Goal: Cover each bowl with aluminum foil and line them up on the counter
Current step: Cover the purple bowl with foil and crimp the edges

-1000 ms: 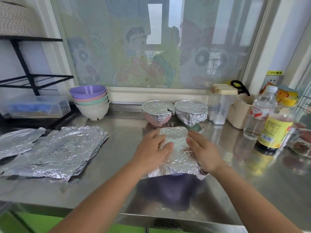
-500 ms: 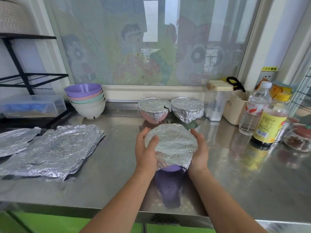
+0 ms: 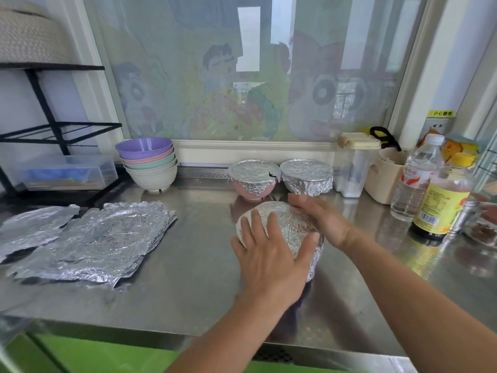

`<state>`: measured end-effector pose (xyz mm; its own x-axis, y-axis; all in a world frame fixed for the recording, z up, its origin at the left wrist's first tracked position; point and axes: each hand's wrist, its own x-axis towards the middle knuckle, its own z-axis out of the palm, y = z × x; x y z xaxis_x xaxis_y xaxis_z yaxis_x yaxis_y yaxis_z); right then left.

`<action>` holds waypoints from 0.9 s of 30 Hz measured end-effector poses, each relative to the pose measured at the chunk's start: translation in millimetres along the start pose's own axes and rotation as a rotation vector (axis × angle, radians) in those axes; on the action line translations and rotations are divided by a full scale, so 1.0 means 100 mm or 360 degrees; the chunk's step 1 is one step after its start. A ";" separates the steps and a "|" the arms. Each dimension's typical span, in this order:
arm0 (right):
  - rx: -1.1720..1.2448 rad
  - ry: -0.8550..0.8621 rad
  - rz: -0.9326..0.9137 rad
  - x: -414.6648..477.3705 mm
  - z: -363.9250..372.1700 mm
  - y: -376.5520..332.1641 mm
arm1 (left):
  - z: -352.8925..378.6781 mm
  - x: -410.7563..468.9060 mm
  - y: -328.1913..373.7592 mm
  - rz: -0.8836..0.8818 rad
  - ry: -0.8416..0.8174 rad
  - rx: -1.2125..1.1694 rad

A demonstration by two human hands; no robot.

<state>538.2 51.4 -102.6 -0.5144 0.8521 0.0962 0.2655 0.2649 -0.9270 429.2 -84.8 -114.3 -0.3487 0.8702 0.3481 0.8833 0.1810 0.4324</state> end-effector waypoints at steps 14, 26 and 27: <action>-0.0295 0.0787 -0.0116 -0.31 0.13 -0.07 | -0.05 0.32 -0.63 -0.0019 0.0267 -0.1017; 0.0310 0.0121 0.0044 0.05 0.15 -0.12 | 0.08 0.30 -0.16 -0.0411 0.0134 -0.0335; 0.0380 0.0194 0.0055 0.03 0.17 -0.09 | 0.09 0.31 -0.20 -0.0384 0.0179 -0.0380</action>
<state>520.1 44.1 -99.7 -0.4029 0.9106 0.0926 0.0737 0.1331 -0.9884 404.1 -57.4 -119.8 -0.5824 0.7572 0.2956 0.6776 0.2515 0.6911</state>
